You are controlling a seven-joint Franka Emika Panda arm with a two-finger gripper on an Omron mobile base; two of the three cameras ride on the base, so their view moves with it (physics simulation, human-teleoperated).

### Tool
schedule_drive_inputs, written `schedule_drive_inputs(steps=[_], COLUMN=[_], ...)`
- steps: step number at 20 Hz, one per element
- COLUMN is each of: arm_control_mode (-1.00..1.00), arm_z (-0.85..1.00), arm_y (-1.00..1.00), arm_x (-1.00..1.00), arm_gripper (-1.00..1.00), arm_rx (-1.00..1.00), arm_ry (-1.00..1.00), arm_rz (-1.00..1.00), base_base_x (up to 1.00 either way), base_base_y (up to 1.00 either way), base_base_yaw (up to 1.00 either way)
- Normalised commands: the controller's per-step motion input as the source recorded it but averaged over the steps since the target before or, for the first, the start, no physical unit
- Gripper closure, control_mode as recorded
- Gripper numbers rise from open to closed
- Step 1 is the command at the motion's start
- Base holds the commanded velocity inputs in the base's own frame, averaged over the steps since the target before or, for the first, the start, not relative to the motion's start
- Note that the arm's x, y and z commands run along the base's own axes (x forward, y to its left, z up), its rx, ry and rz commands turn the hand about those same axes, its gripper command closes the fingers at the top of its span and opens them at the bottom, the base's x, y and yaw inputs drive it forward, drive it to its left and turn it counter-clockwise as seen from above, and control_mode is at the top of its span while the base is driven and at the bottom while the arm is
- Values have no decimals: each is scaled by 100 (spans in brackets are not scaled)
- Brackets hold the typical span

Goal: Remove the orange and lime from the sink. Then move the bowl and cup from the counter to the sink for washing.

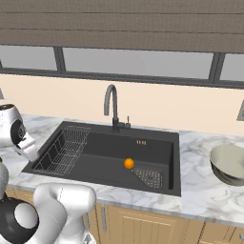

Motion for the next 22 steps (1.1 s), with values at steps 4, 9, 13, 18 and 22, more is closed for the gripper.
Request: schedule_drive_inputs(steps=[4,9,13,18,22], arm_control_mode=[-100,-100,-100,-100,-100], arm_z=[0,1,0,0,0], arm_y=[-41,-41,-41,-41,-37], arm_x=[0,1,1,2,1], arm_gripper=[-100,-100,-100,-100,-100], arm_rx=[-3,-3,-1,0,-1], arm_ry=[0,0,0,-1,-5], arm_rz=[-1,0,0,0,0], base_base_x=[0,0,0,0,0], base_base_y=[0,0,0,0,0], base_base_yaw=[0,0,0,0,0])
